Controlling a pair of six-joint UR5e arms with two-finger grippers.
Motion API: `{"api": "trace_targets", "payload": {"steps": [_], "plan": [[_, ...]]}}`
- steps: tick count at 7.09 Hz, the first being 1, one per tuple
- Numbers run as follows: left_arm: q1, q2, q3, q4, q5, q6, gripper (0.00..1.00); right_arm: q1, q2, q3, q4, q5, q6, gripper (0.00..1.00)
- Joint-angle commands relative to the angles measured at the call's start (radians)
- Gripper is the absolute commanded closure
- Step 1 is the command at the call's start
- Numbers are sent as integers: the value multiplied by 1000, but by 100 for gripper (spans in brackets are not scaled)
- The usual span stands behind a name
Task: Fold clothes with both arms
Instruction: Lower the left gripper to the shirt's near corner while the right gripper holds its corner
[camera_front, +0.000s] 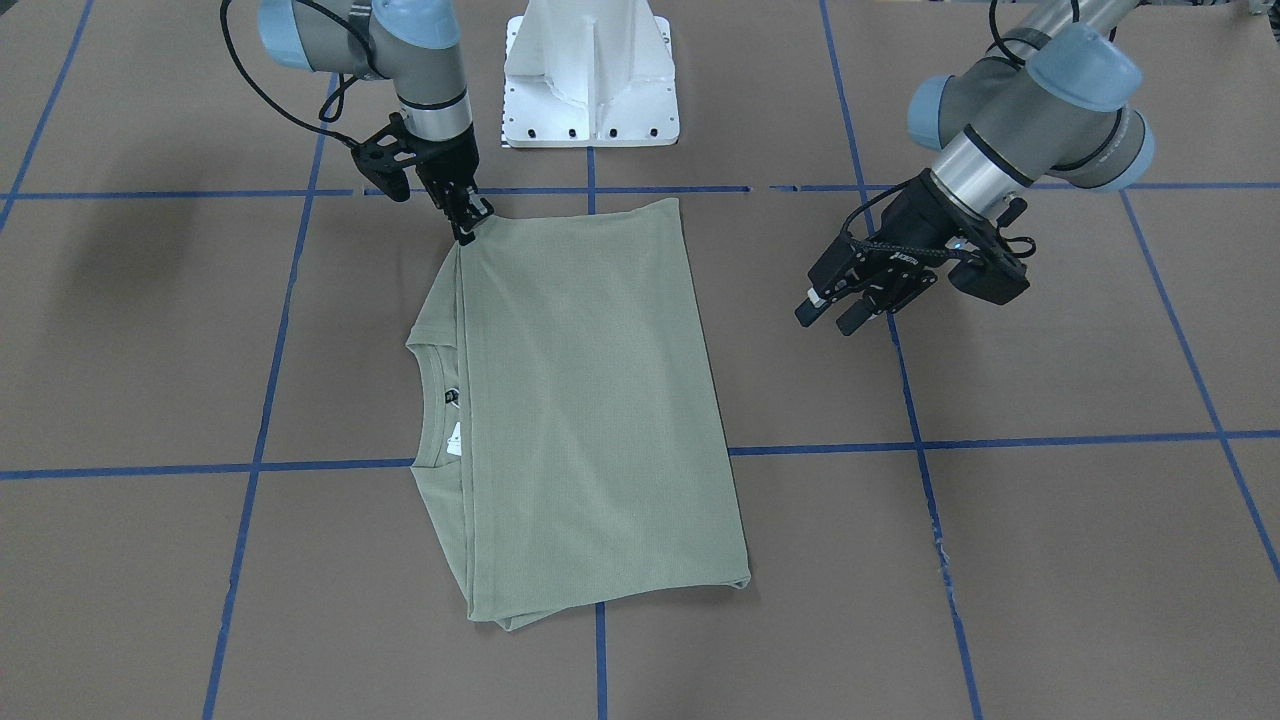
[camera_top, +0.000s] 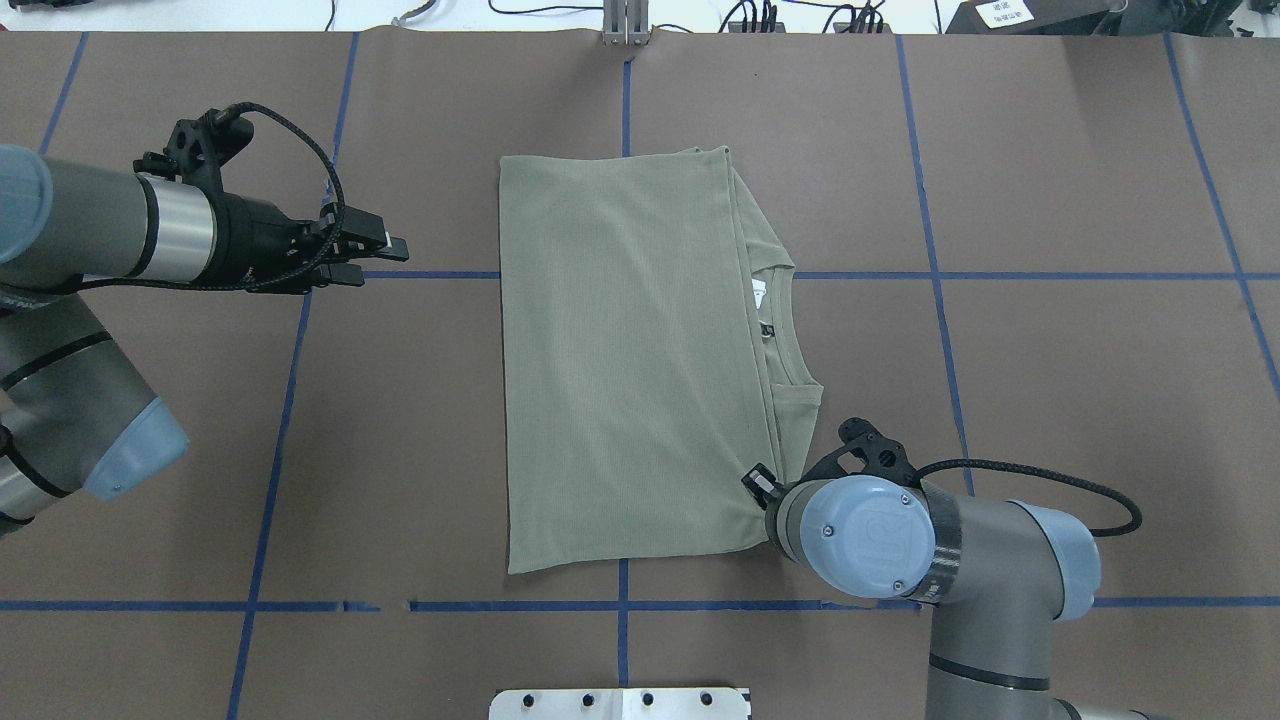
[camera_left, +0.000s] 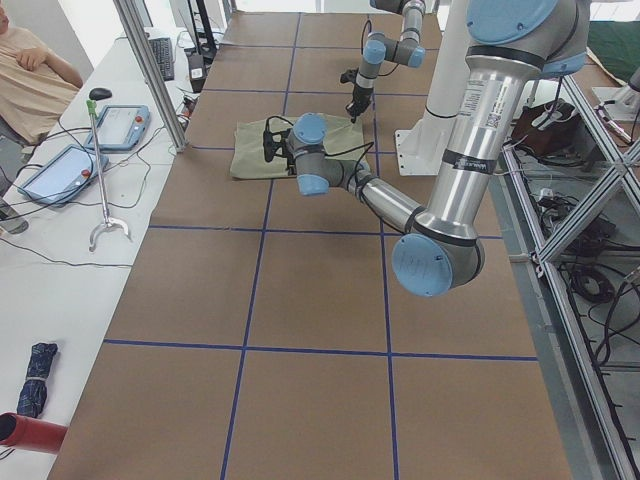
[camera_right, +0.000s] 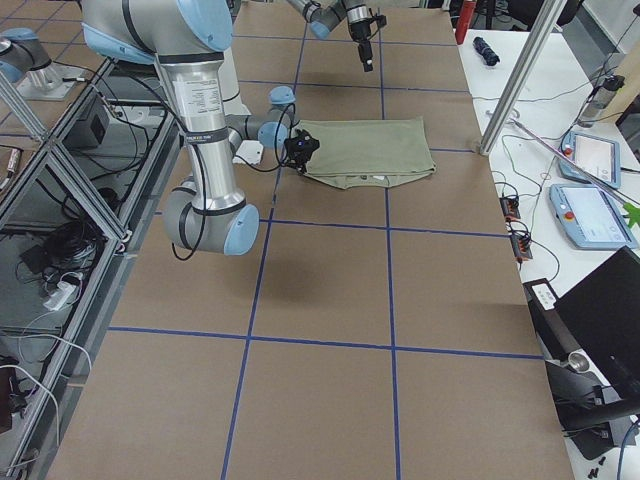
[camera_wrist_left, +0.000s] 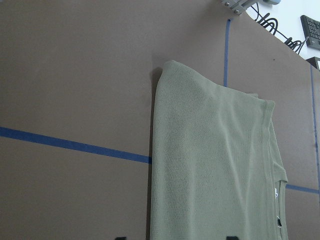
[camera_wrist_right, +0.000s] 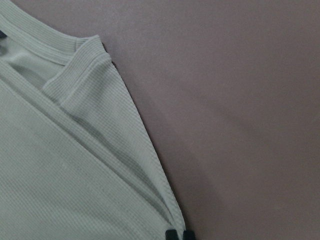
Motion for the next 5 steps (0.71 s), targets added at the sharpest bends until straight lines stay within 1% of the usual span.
{"api": "trace_targets", "payload": {"steps": [1, 2, 3, 4, 5], "plan": [[56, 4, -56, -3, 98, -230, 28, 2, -8, 28, -2, 2, 0, 100], [152, 42, -122, 0, 192, -344, 28, 2, -13, 42, -2, 7, -2, 100], [264, 71, -162, 2, 325, -428, 28, 2, -14, 48, -2, 7, -2, 100], [356, 85, -185, 58, 422, -466, 28, 2, -13, 50, -2, 7, -2, 100], [429, 84, -207, 144, 480, -501, 28, 2, -14, 54, -2, 7, -2, 100]]}}
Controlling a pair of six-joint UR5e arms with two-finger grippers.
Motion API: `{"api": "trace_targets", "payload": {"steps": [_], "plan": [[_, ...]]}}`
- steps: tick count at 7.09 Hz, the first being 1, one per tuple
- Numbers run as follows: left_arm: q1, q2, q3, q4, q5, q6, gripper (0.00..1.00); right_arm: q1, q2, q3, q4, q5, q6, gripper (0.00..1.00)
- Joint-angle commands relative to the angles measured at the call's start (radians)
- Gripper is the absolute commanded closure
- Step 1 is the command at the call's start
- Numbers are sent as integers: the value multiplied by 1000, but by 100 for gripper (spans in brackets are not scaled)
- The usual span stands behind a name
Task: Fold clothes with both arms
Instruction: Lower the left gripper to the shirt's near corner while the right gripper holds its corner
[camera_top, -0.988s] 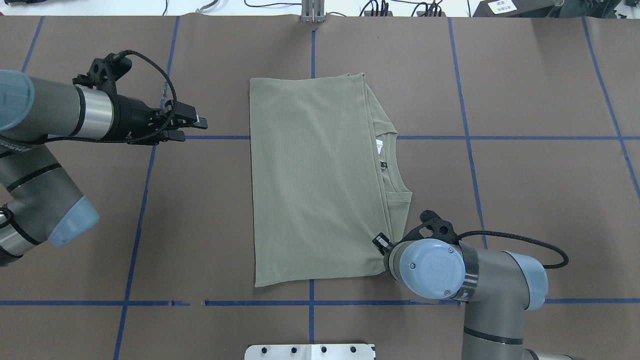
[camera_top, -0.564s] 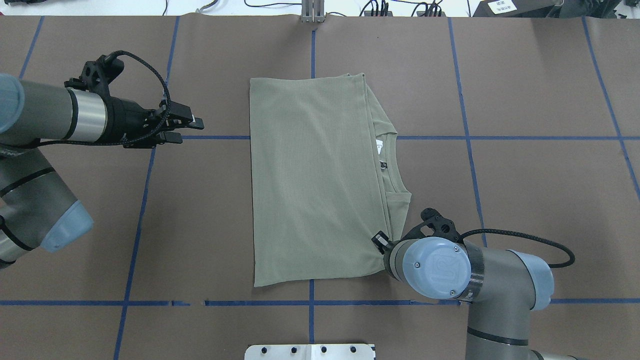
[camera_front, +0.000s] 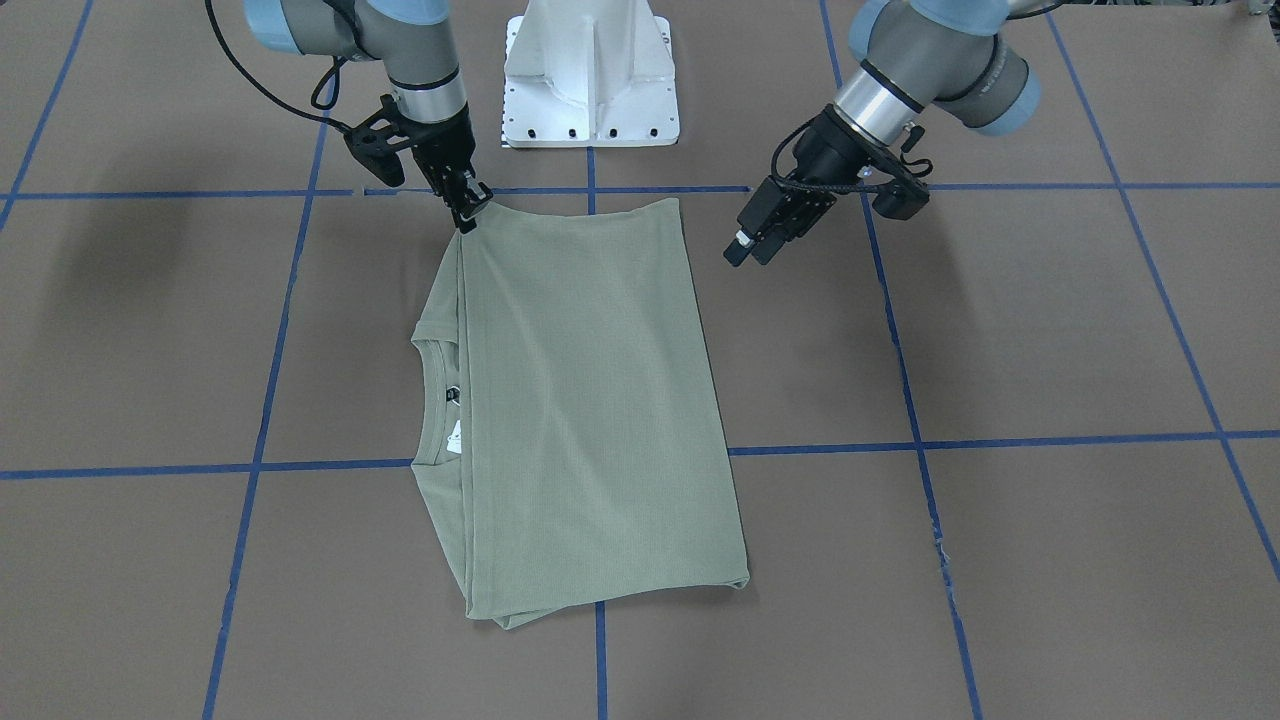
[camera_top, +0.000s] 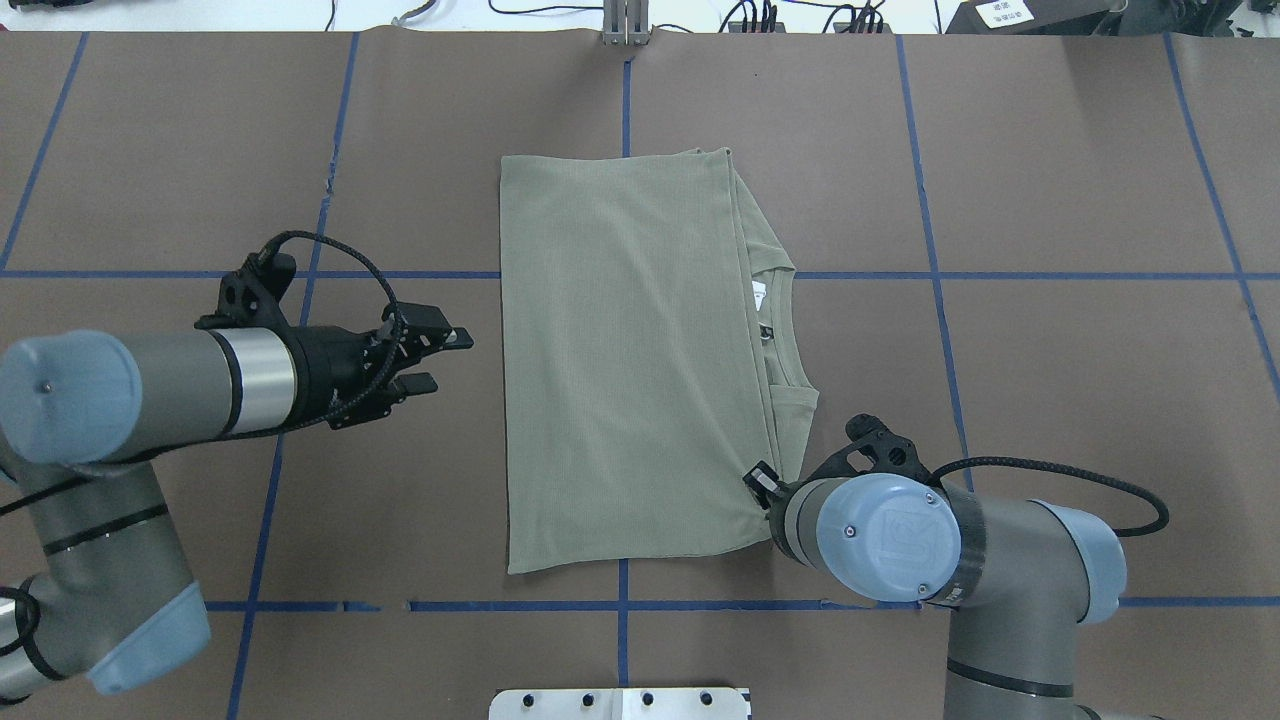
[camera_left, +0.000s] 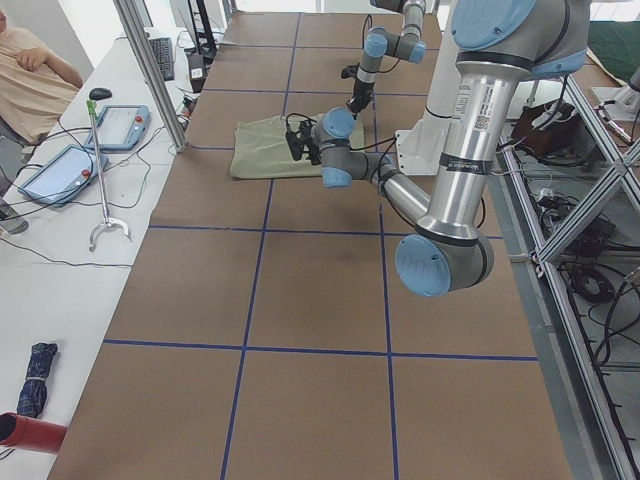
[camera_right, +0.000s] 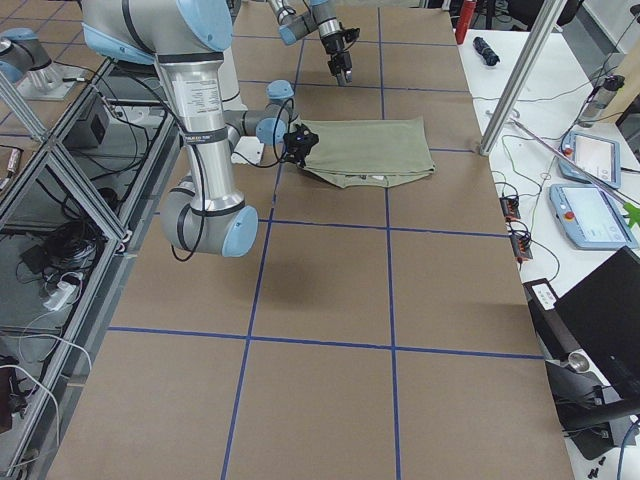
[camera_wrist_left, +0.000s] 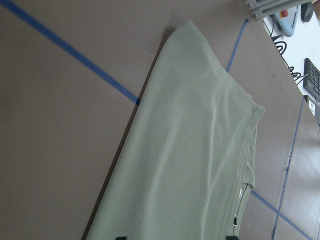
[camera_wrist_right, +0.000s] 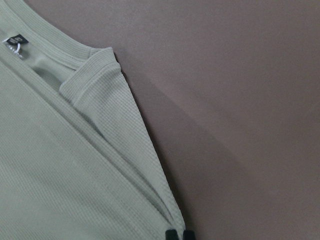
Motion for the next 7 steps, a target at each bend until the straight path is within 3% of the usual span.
{"api": "trace_targets", "payload": {"steps": [1, 4, 7], "plan": [[176, 7, -30, 121, 151, -61, 27, 0, -1, 5, 0, 2, 0, 100], [327, -23, 10, 198, 218, -83, 28, 0, -4, 4, 0, 2, 0, 100], [350, -80, 73, 198, 218, -83, 33, 0, -4, 4, 0, 2, 0, 100]]}}
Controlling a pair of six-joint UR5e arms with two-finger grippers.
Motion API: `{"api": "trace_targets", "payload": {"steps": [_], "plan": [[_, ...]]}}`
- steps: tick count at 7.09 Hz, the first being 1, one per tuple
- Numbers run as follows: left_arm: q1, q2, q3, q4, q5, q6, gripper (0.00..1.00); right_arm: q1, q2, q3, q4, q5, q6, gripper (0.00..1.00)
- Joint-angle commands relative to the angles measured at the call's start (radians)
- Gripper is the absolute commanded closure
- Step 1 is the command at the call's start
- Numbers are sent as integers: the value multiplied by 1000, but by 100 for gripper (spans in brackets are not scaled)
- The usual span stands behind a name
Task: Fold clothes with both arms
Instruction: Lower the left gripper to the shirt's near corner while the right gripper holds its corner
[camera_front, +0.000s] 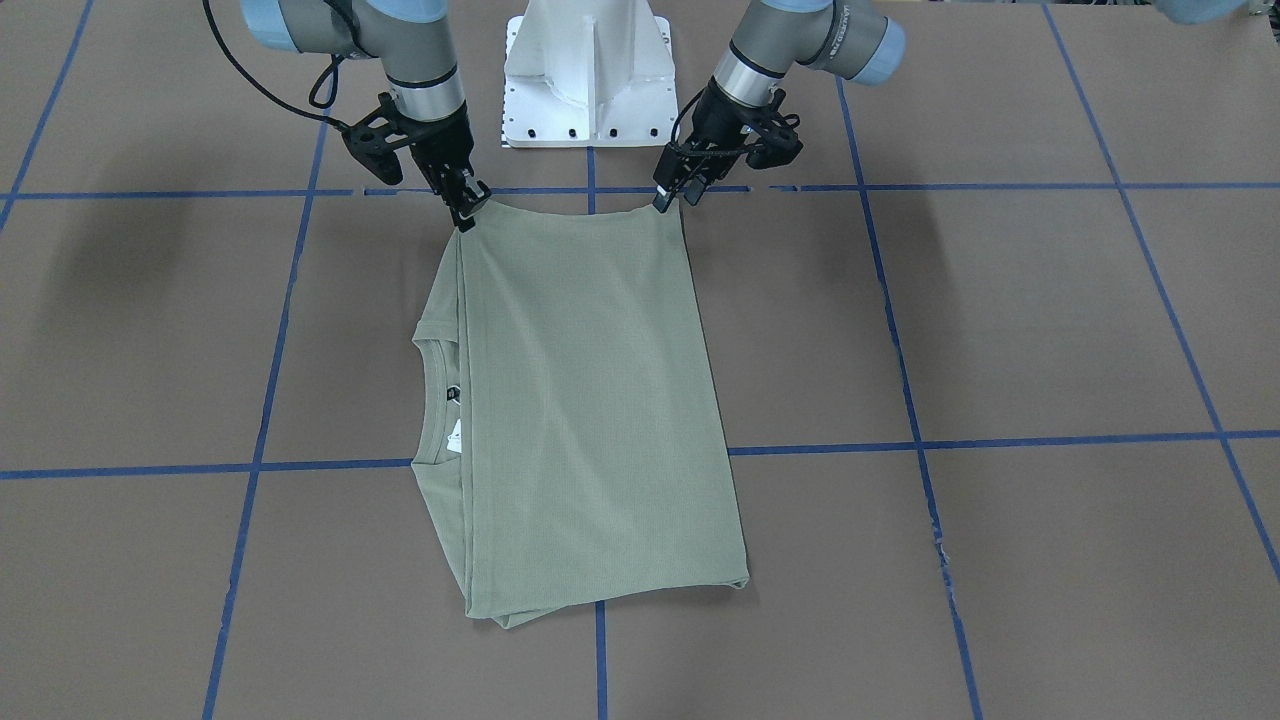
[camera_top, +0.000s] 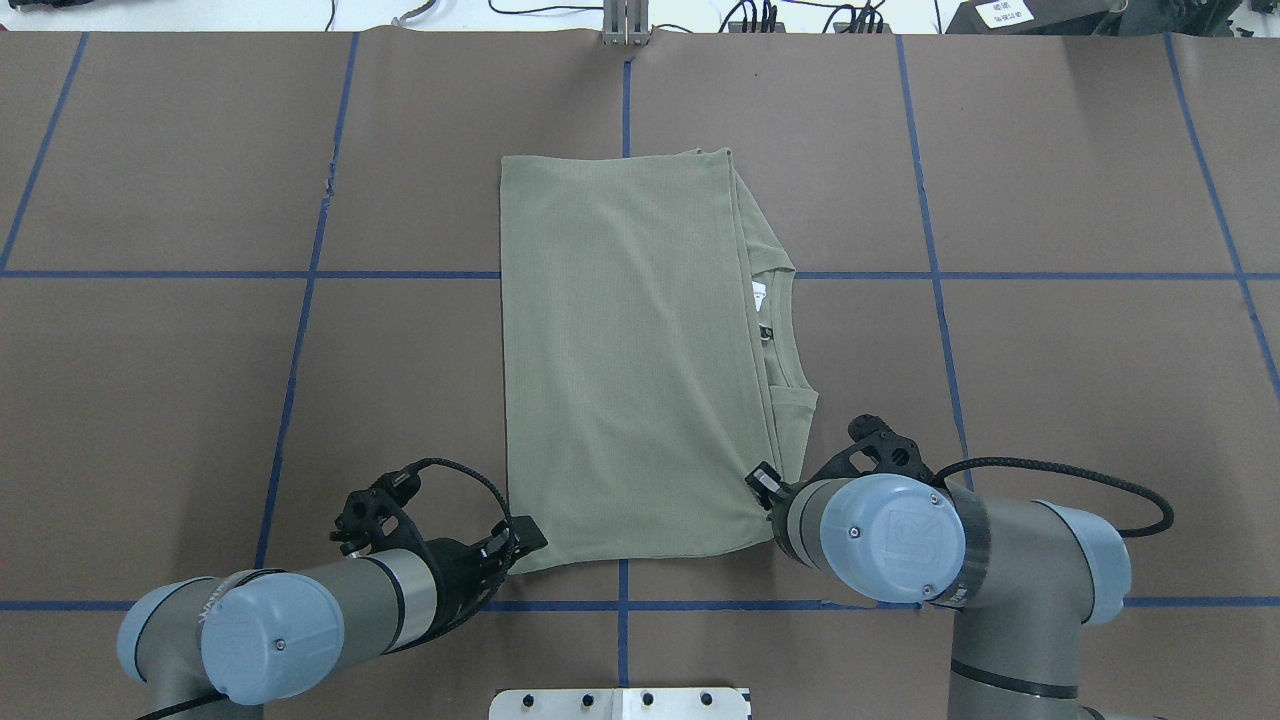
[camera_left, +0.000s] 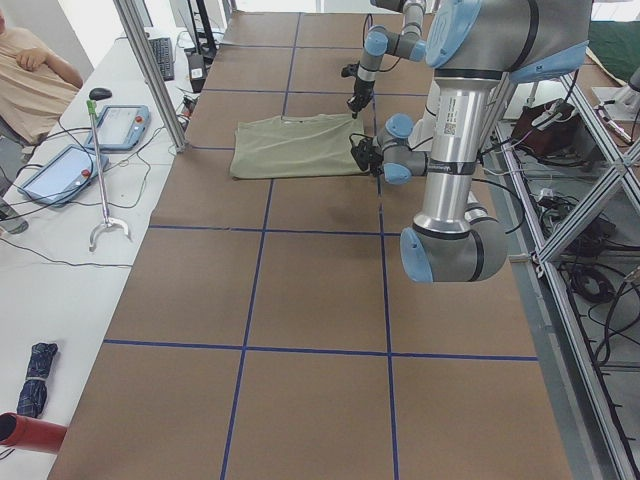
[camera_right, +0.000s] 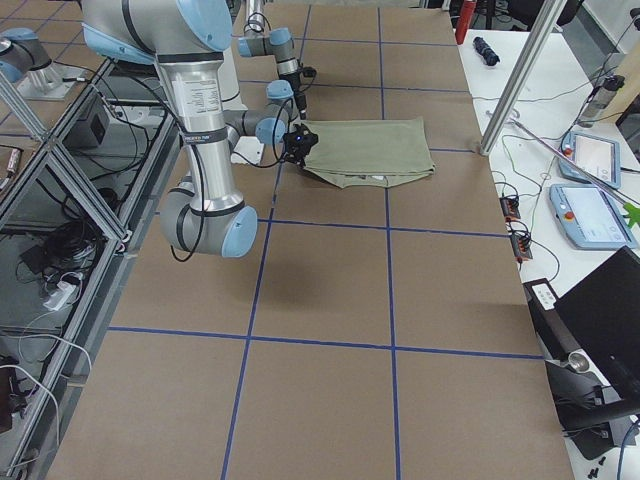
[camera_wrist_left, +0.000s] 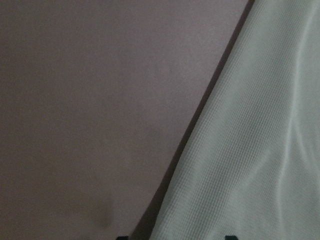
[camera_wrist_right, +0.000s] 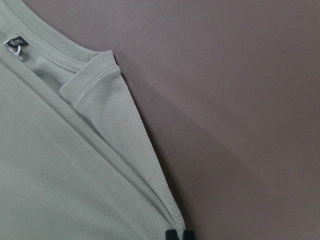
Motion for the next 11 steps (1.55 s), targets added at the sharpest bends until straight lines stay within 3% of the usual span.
{"api": "trace_targets", "payload": {"steps": [1, 4, 6, 8, 11], "plan": [[9, -17, 26, 1, 1, 0, 38, 0, 0, 0, 0, -1, 2, 100], [-3, -9, 0, 19, 1, 0, 53, 0, 0, 2, 0, -1, 2, 100], [-3, -9, -6, 36, 1, 0, 100, 0, 0, 8, 0, -1, 2, 100], [-3, -4, -11, 36, 1, 0, 100, 0, 0, 8, 0, -1, 2, 100], [9, 86, -190, 63, 1, -15, 100, -35, -36, 92, 0, 20, 3, 100]]}}
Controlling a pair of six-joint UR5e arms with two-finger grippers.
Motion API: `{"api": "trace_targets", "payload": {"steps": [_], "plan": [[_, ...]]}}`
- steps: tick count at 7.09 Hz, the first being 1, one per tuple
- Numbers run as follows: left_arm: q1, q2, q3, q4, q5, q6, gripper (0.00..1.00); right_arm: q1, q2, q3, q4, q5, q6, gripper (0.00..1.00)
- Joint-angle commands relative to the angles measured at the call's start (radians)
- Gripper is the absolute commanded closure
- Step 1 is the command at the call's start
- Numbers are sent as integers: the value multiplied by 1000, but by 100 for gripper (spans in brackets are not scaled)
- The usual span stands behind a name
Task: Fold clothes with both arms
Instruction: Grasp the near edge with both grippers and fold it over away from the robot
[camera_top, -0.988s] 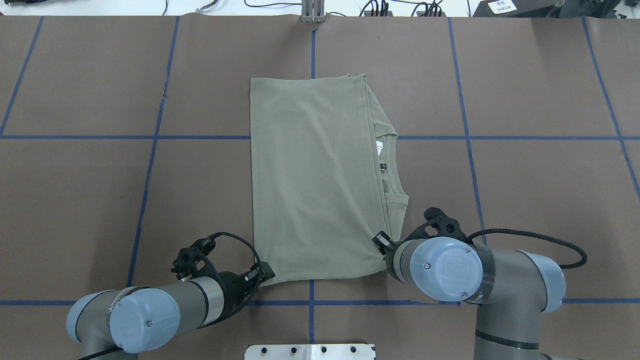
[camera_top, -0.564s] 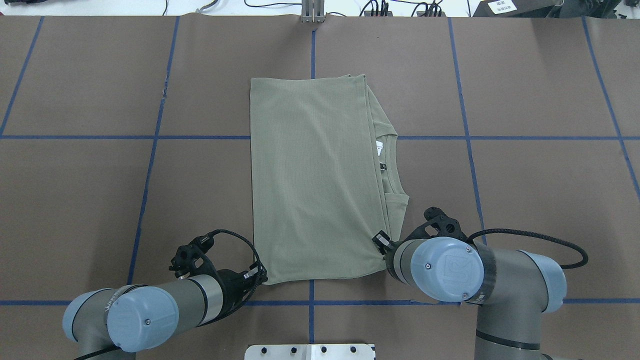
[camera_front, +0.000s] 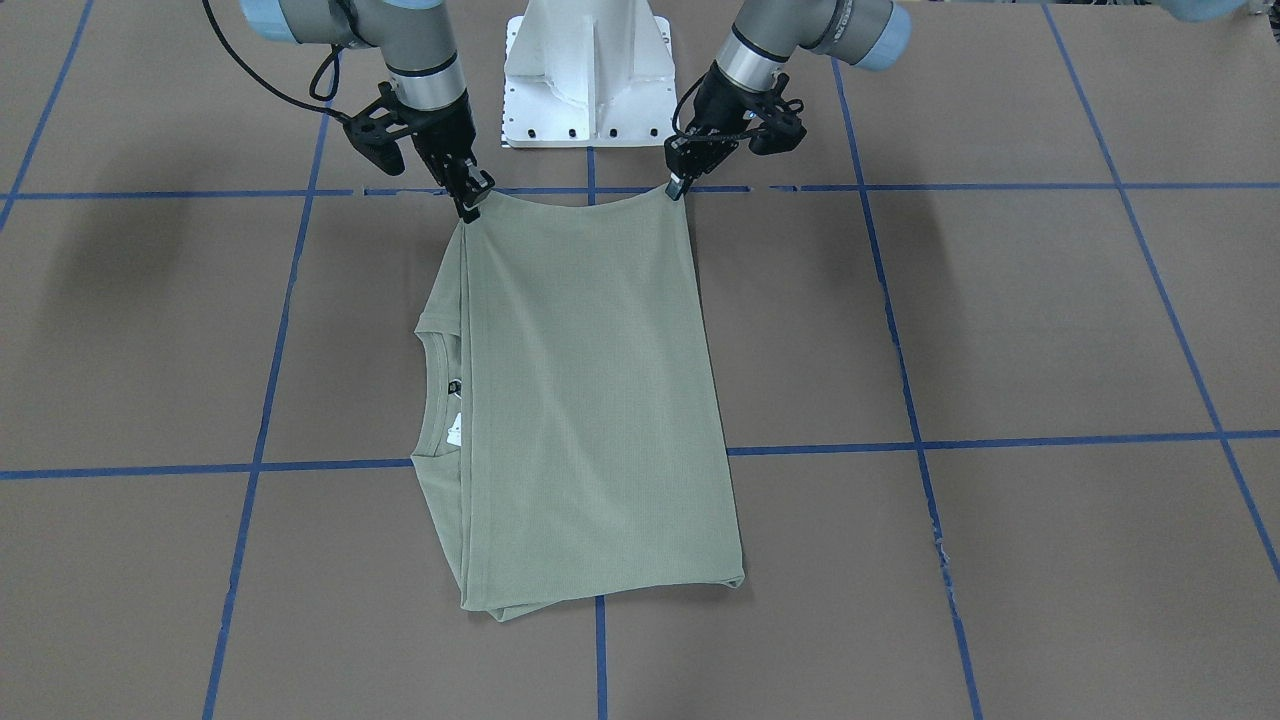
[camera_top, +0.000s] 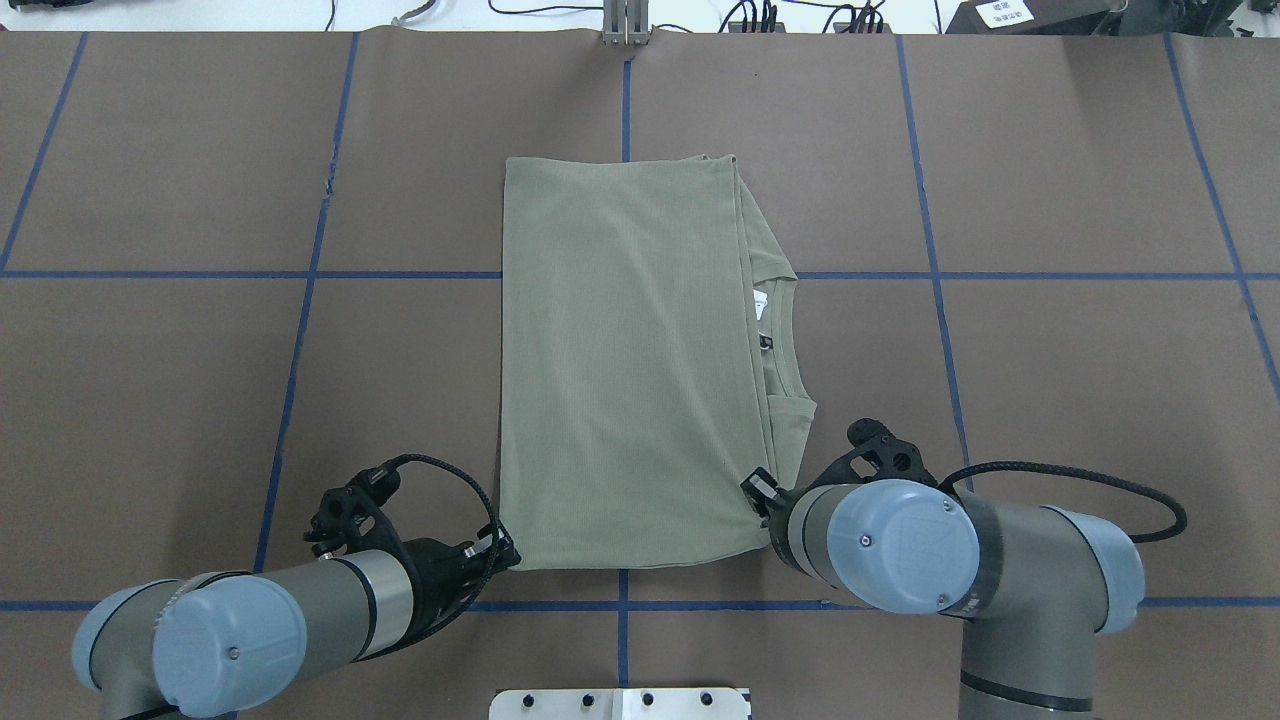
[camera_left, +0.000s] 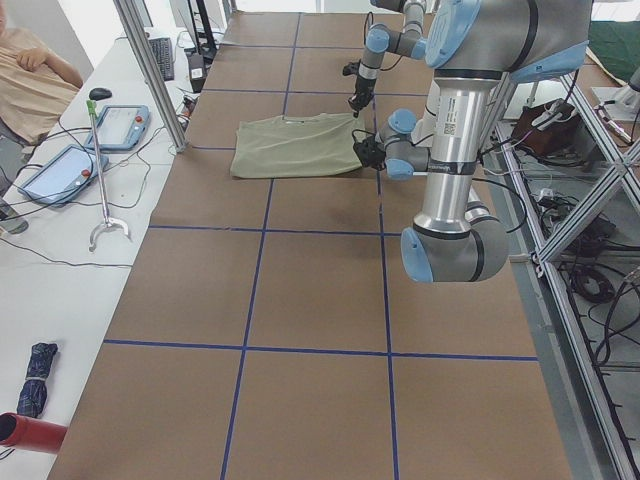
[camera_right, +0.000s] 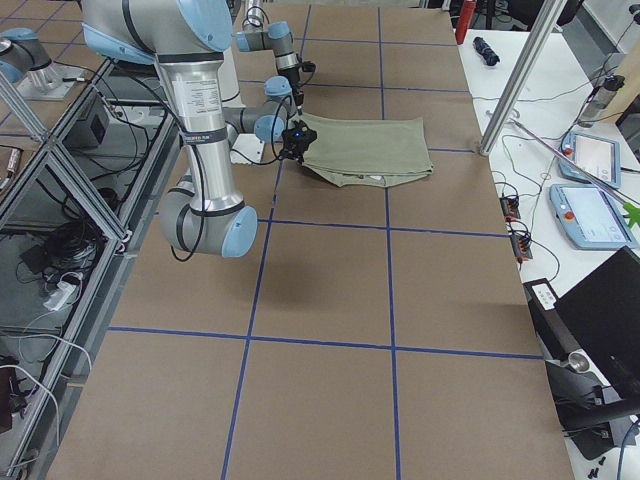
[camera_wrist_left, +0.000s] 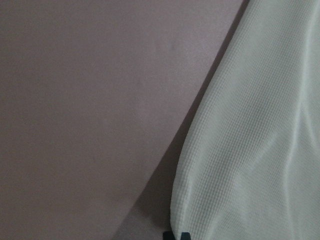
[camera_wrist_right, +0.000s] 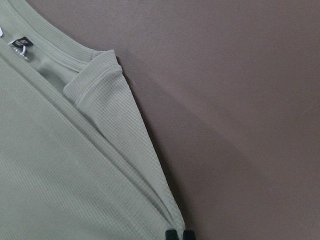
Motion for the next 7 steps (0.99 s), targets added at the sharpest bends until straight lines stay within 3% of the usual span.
{"api": "trace_targets", "payload": {"steps": [1, 3, 4, 6, 7], "plan": [[16, 28, -82, 27, 0, -35, 100, -44, -84, 129, 1, 10, 7, 100], [15, 20, -169, 32, -8, -40, 100, -21, -88, 202, 1, 4, 81, 100], [-32, -10, -187, 58, -11, -37, 100, 49, -77, 222, 1, 22, 78, 100], [-236, -195, -152, 229, -130, 33, 100, 202, -42, 180, 1, 122, 41, 100], [-306, -216, -85, 227, -144, 110, 100, 287, 37, 78, 1, 178, -36, 100]]}}
